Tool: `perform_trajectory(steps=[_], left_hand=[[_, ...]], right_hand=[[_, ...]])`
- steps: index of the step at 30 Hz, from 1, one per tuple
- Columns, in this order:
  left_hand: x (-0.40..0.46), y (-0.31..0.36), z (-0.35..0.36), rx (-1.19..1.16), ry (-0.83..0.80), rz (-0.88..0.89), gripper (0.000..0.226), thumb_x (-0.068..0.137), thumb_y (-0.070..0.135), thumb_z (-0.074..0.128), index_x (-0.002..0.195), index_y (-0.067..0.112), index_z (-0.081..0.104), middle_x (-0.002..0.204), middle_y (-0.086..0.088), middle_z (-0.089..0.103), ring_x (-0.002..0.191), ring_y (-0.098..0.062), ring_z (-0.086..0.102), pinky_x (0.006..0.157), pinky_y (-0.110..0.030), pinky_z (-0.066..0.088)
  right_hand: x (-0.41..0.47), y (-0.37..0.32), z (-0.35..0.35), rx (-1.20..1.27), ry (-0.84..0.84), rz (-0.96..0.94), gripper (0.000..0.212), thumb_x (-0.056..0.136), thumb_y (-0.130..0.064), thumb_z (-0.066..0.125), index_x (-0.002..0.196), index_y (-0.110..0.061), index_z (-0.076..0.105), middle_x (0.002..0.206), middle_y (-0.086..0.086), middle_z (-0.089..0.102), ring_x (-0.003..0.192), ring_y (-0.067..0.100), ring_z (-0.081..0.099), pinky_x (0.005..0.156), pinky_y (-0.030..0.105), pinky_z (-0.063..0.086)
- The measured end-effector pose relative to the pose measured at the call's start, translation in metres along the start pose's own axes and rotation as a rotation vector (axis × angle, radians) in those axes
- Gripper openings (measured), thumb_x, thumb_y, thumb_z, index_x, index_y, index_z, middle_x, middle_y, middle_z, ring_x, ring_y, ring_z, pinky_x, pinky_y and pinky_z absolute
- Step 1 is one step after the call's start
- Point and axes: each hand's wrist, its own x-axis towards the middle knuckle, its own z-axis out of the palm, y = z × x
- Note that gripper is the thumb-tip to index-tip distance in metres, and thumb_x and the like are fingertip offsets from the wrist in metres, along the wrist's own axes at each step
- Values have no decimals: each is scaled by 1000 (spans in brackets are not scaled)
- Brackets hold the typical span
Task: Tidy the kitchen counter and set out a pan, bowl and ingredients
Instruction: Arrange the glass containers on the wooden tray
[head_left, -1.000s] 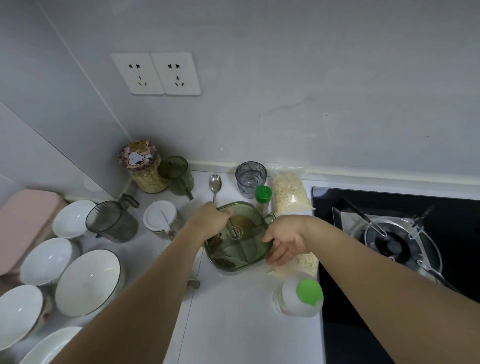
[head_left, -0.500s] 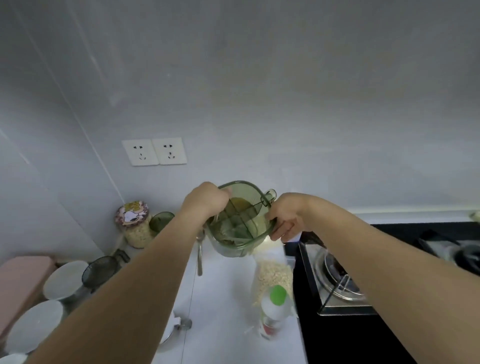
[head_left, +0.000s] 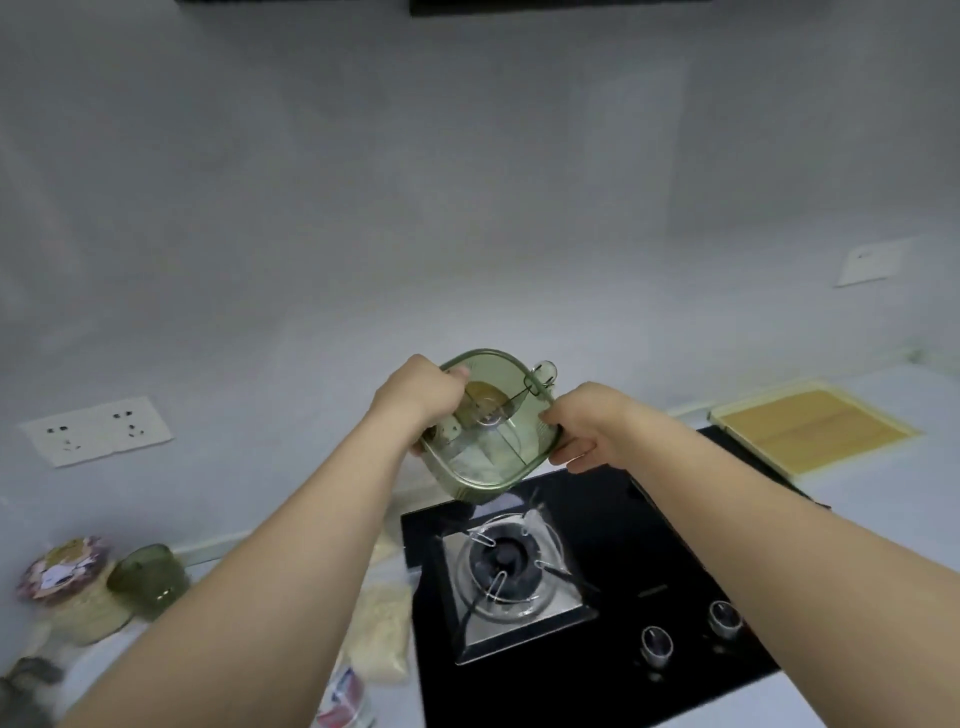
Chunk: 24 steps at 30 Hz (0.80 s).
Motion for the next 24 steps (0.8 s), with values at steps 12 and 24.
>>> perform_trajectory(steps=[12, 24], left_hand=[[-44, 210, 195, -71, -217, 116, 35, 99, 43, 51, 77, 17, 40, 82, -5, 52, 77, -30, 62, 72, -48, 60], [76, 319, 351, -72, -291, 116, 44, 94, 49, 55, 111, 11, 40, 88, -7, 56, 80, -32, 66, 72, -48, 60]], right_hand=[[-15, 153, -241, 201, 263, 95, 13, 97, -13, 53, 91, -2, 53, 80, 16, 66, 70, 28, 67, 59, 34, 54], [104, 230, -385, 218, 343, 148, 13, 94, -16, 56, 94, -3, 54, 81, 16, 65, 73, 30, 68, 75, 42, 58]])
